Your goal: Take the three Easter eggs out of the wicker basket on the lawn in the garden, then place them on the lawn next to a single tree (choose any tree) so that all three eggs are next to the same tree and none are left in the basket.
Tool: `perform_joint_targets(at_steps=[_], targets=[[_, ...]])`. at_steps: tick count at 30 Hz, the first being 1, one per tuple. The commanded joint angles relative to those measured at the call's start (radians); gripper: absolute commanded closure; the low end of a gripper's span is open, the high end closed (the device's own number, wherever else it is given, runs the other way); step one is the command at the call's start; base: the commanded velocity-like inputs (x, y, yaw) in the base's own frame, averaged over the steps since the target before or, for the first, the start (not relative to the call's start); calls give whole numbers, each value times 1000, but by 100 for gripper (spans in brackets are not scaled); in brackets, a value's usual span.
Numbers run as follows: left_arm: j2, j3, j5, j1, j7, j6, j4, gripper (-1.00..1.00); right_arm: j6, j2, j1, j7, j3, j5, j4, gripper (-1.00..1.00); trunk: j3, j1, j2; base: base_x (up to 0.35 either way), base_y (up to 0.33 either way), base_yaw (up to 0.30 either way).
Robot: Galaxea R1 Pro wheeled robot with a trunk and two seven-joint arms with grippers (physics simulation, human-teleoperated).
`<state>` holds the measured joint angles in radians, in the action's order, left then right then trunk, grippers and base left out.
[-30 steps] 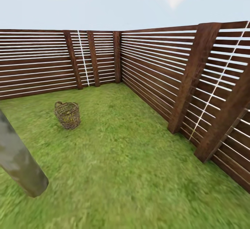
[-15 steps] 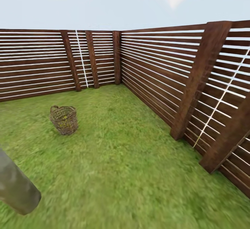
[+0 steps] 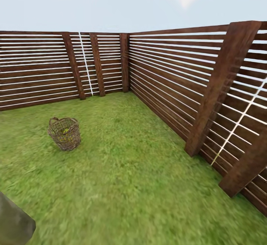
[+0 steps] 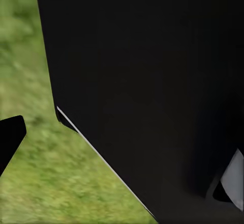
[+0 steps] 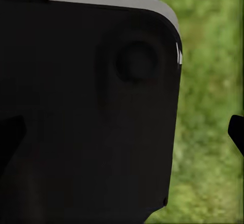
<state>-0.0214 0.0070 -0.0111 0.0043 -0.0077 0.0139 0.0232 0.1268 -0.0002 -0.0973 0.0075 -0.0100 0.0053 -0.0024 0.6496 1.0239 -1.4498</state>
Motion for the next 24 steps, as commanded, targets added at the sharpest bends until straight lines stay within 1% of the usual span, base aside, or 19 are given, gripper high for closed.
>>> perform_joint_targets(at_steps=[1, 24], targets=[[0, 1, -1, 0, -1, 1, 1, -100, 3, 0, -1, 1, -1, 0, 1, -100, 1, 1, 0, 0, 0, 0], [0, 1, -1, 0, -1, 1, 1, -100, 4, 0, -2, -3, 1, -1, 1, -100, 1, 1, 0, 0, 0, 0]])
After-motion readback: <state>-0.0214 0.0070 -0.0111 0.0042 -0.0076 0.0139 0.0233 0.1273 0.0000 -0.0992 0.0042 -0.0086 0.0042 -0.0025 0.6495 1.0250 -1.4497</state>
